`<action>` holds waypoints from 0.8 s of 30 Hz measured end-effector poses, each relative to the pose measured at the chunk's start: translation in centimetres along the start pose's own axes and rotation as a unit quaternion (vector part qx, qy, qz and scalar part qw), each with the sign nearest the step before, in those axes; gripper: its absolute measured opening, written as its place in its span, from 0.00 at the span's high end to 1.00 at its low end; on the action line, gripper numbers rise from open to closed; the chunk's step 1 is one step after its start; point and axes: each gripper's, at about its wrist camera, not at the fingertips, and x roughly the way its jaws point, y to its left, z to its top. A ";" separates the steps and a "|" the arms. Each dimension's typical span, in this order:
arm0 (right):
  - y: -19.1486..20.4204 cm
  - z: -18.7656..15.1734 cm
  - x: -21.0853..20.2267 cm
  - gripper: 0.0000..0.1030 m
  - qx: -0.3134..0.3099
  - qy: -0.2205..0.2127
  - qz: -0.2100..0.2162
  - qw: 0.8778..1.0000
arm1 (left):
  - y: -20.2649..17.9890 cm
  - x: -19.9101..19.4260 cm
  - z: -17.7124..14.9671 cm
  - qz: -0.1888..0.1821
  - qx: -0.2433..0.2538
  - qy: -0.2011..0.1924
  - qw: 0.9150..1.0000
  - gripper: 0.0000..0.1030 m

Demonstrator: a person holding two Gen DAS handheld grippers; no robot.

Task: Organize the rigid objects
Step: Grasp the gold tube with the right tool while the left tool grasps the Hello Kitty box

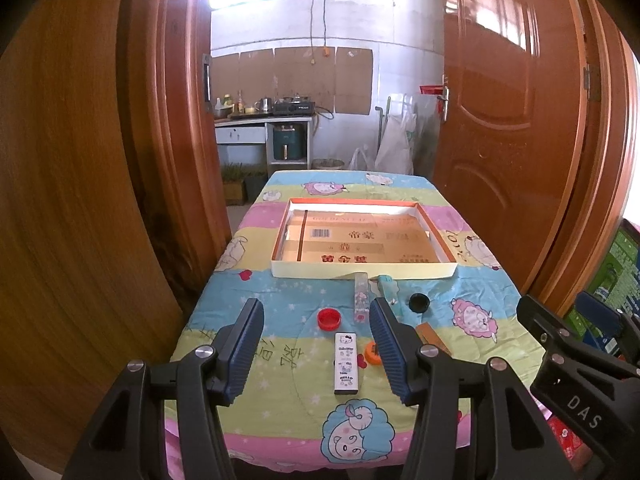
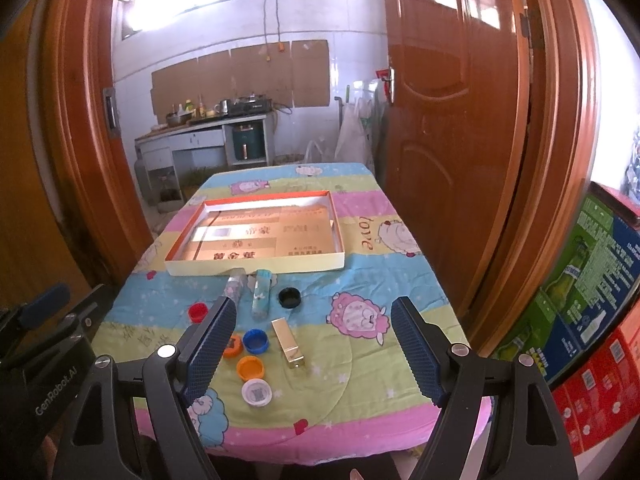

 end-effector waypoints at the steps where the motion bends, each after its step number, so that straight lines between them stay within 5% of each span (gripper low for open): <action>1: -0.1 0.0 0.1 0.21 0.000 0.000 0.000 1.000 | 0.0 0.0 0.0 0.000 0.000 0.000 1.000 0.46; 24: -0.8 -1.4 6.7 0.21 0.017 0.071 0.018 0.997 | 1.3 7.1 -1.7 -0.021 -0.002 0.079 0.997 0.46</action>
